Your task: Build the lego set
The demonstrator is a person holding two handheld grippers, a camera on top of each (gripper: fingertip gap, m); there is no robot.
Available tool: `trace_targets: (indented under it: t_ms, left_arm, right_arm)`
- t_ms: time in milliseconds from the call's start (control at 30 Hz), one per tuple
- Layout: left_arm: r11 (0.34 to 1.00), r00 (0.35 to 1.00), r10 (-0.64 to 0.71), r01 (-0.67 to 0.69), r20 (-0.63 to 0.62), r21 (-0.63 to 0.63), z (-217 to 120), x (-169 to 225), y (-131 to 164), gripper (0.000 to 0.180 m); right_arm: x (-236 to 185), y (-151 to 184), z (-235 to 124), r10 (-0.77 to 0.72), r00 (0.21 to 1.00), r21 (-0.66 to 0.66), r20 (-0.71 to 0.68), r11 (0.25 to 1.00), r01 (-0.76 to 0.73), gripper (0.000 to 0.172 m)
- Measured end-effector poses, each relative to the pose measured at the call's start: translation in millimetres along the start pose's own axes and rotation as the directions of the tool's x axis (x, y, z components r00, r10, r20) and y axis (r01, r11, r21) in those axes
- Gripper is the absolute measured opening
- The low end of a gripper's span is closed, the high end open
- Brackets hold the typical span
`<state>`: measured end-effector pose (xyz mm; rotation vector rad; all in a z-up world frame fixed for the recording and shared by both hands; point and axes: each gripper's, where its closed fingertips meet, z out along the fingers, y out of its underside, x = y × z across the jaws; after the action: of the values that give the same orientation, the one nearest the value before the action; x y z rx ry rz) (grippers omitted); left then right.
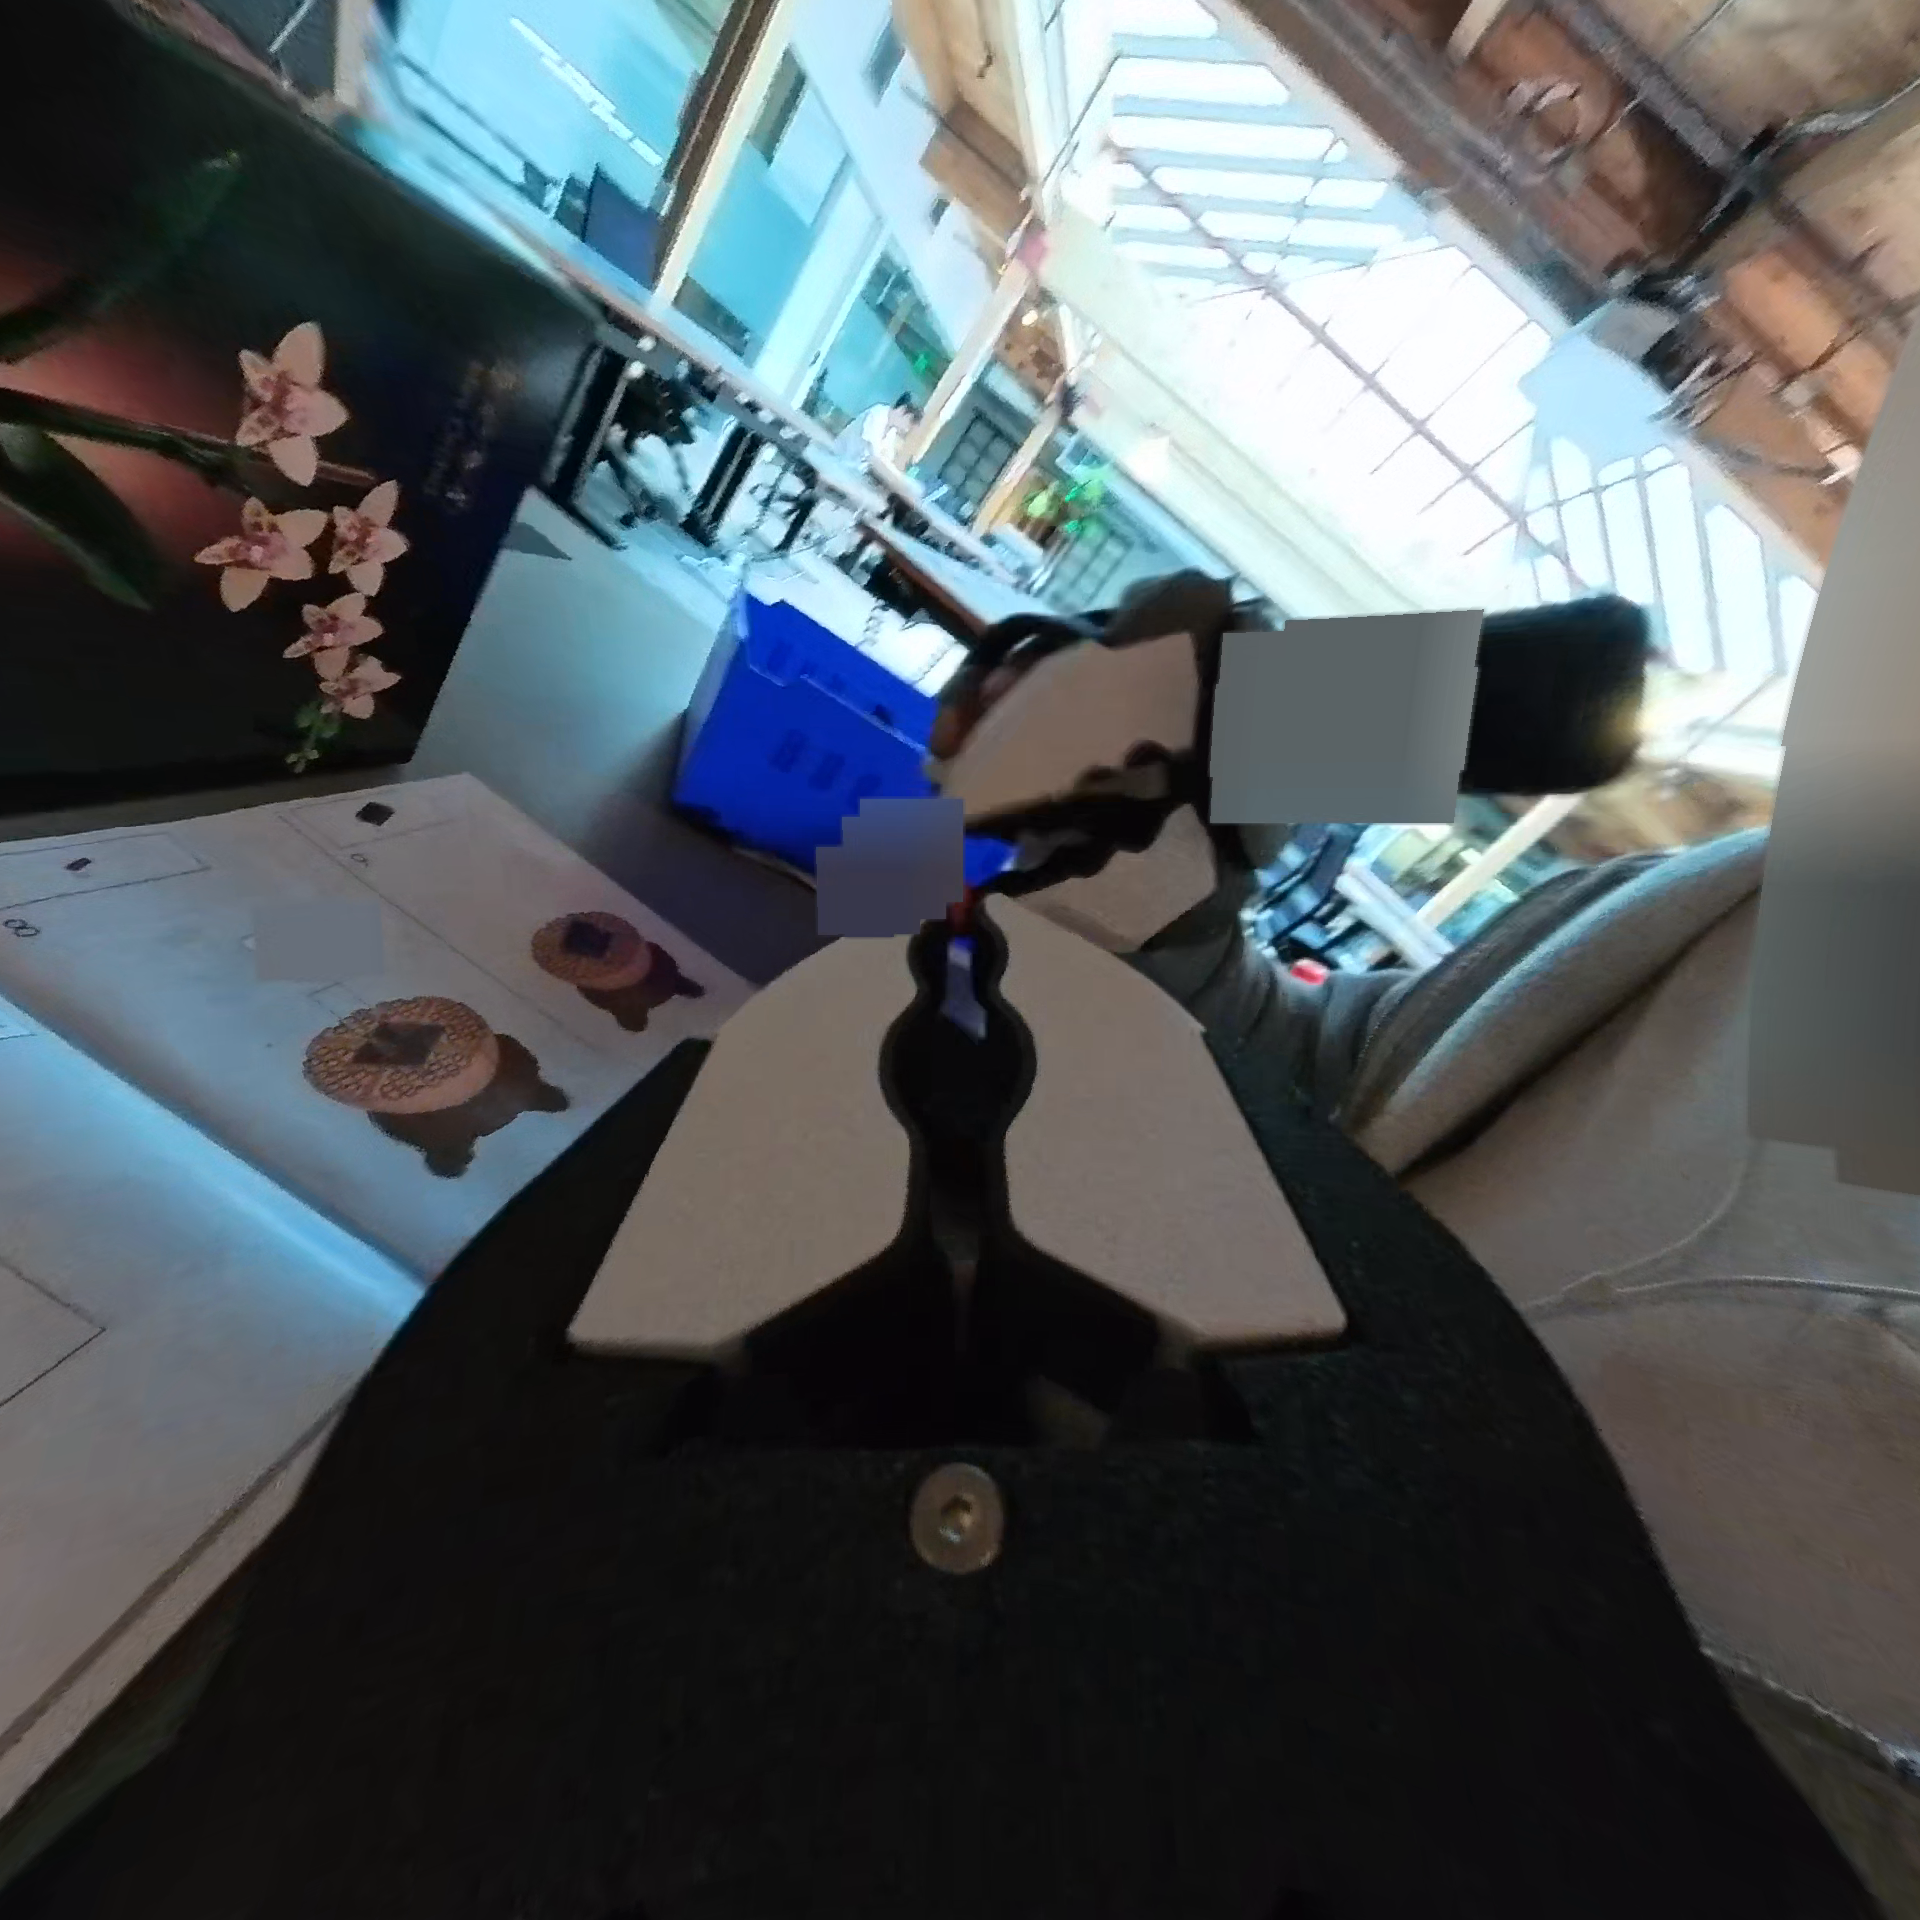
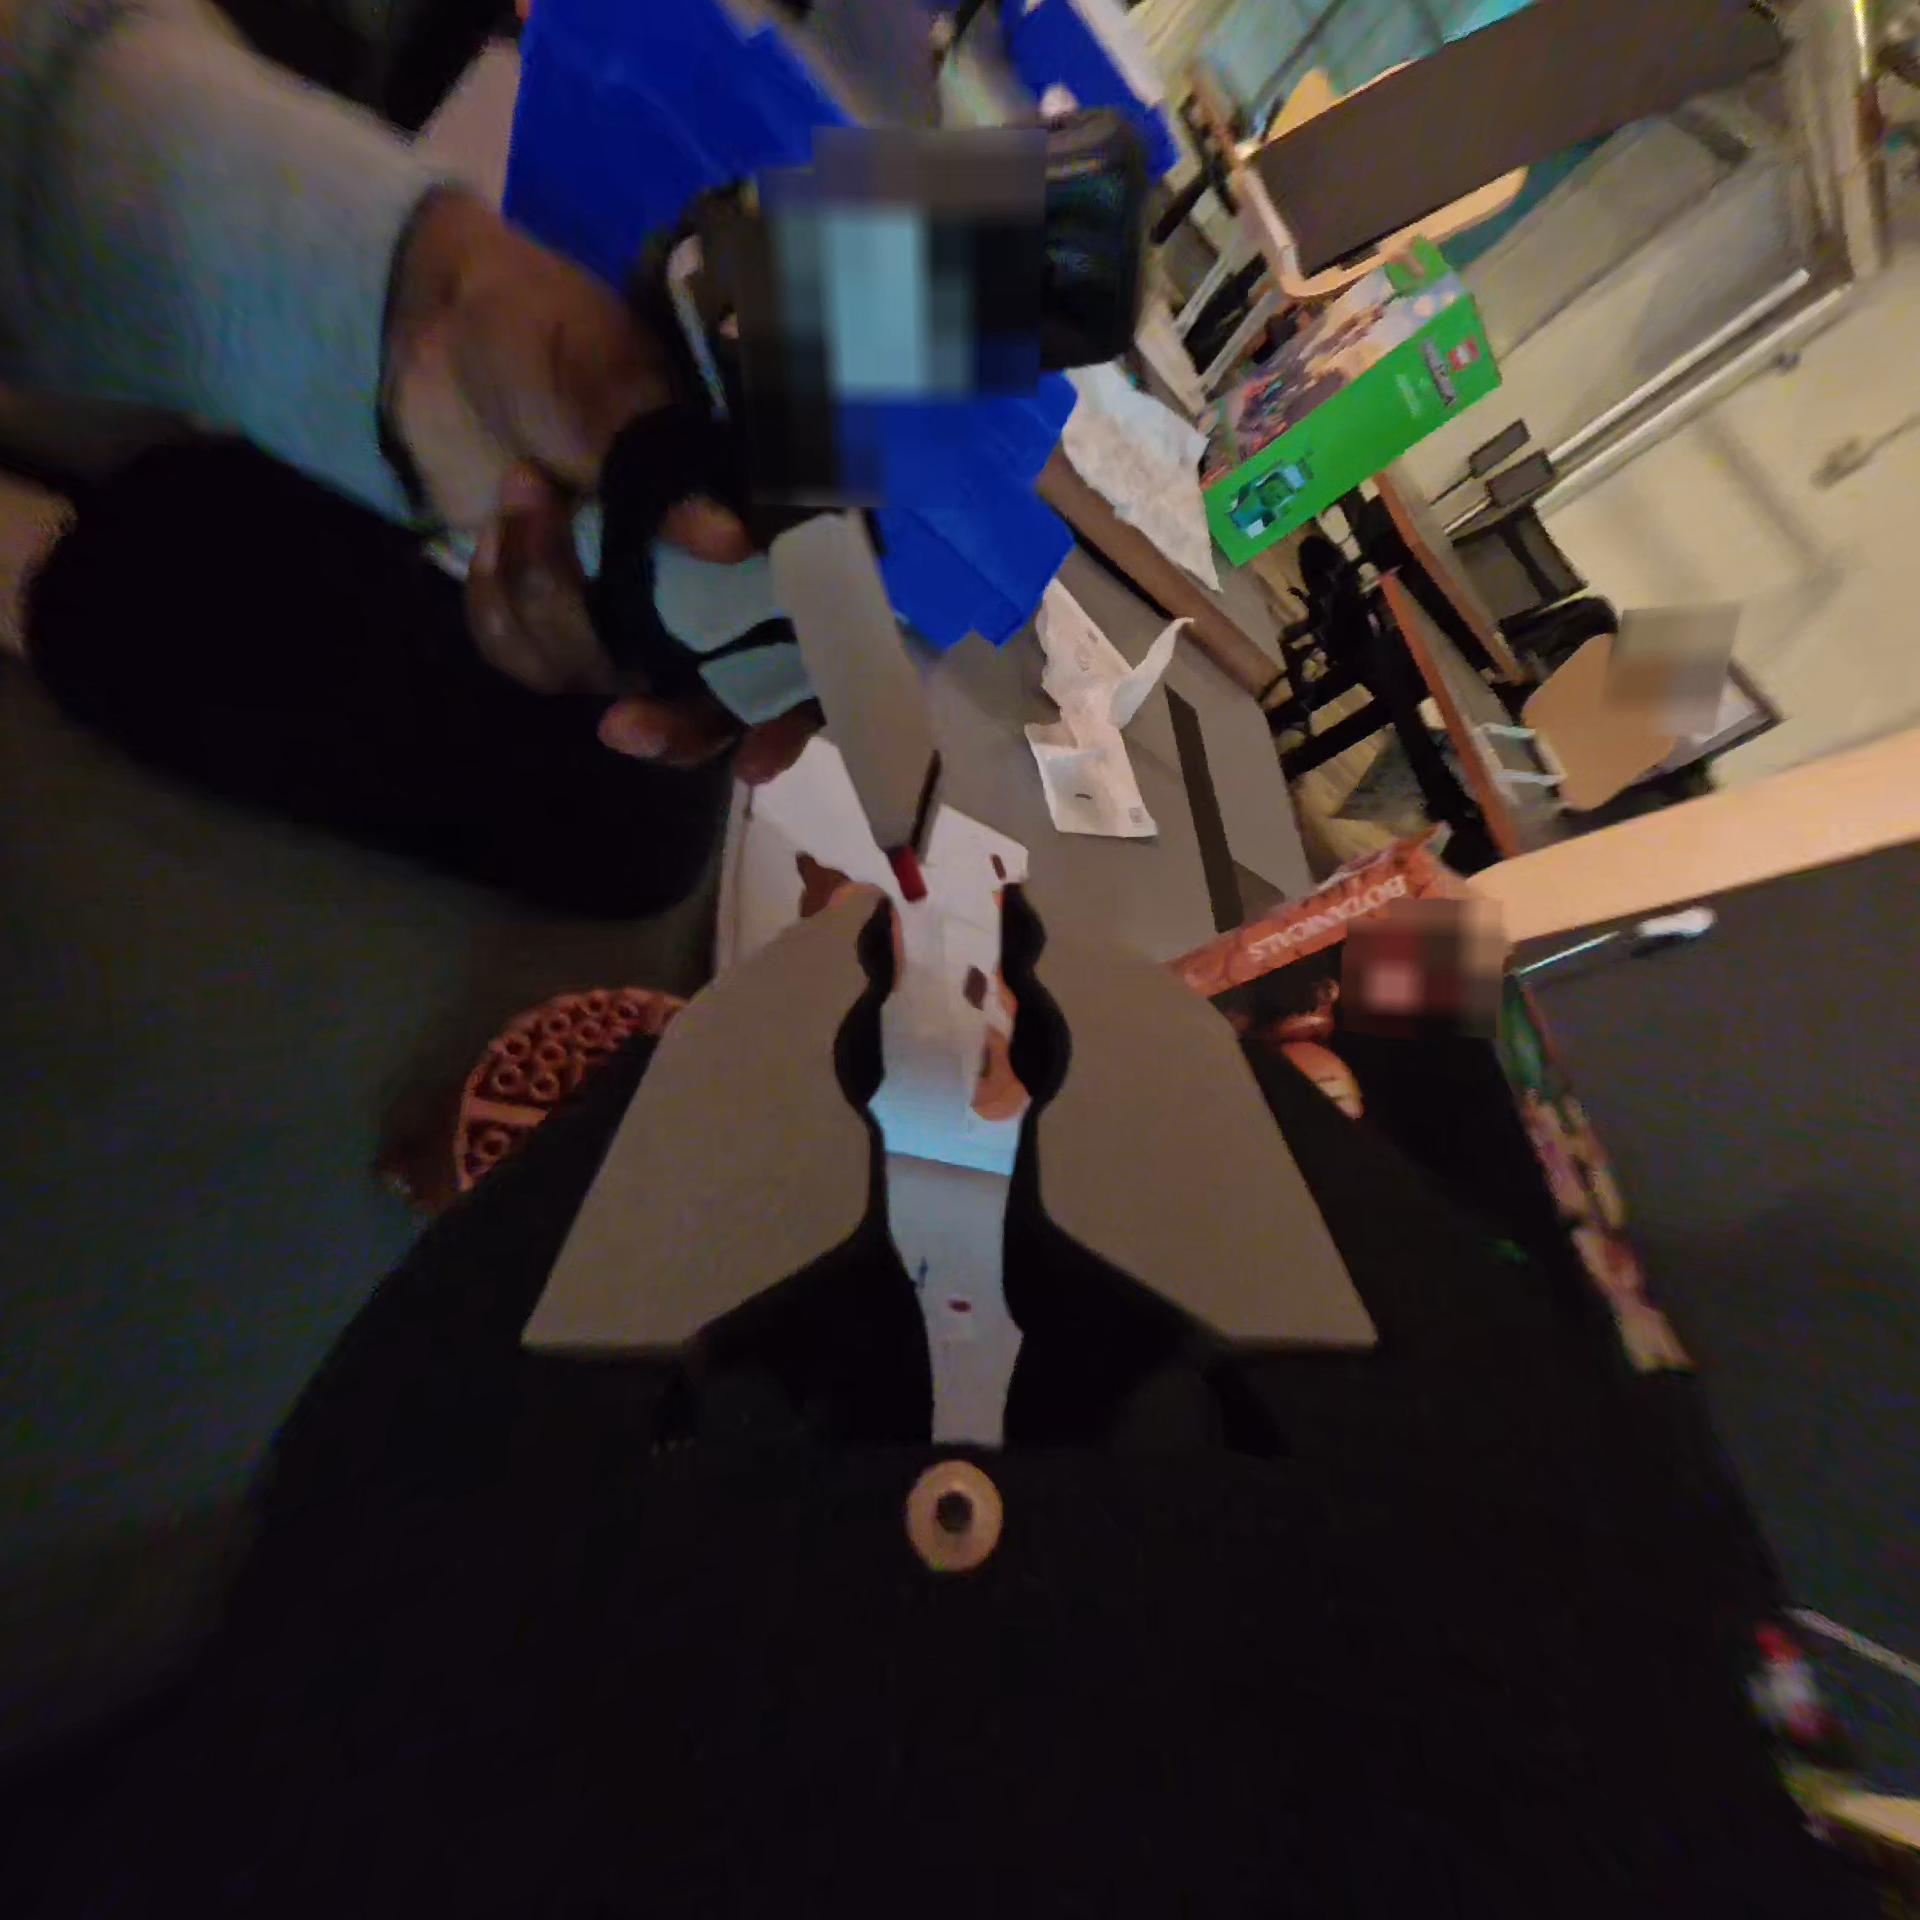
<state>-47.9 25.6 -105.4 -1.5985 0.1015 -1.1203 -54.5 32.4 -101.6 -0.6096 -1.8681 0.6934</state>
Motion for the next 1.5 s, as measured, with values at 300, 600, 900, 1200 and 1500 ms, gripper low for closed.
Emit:
trace_targets:
  t_ms: [300,600,900,1200,1500]
  left_arm:
    - [0.994,0.986,-0.072,0.083,-0.151,0.068,-4.7,16.1,-1.7,0.003]
    - [0.994,0.984,-0.064,0.077,-0.166,0.071,-5.5,19.9,-2.6,0.004]
    - [0.976,0.983,0.171,-0.160,0.068,-0.147,-10.2,-8.7,33.0,0.049]
    - [0.878,0.887,0.416,-0.333,0.202,-0.342,-21.4,-30.1,68.2,0.036]
    - [0.858,0.869,0.449,-0.355,0.208,-0.371,-16.6,-35.4,82.7,0.003]
  right_arm:
    - [-7.1,-15.3,-5.4,0.309,0.930,0.223,0.198,0.910,-0.350,0.015]
    - [-12.1,-18.7,-2.6,0.264,0.943,0.226,0.202,0.924,-0.308,0.003]
    - [-24.5,18.2,-21.2,0.304,0.924,-0.049,0.234,0.952,-0.301,0.002]
    - [-45.1,66.6,-35.8,0.498,0.839,-0.483,0.222,0.803,-0.349,0.002]
    - [-59.2,72.0,-21.6,0.579,0.775,-0.576,0.252,0.733,-0.361,0.002]
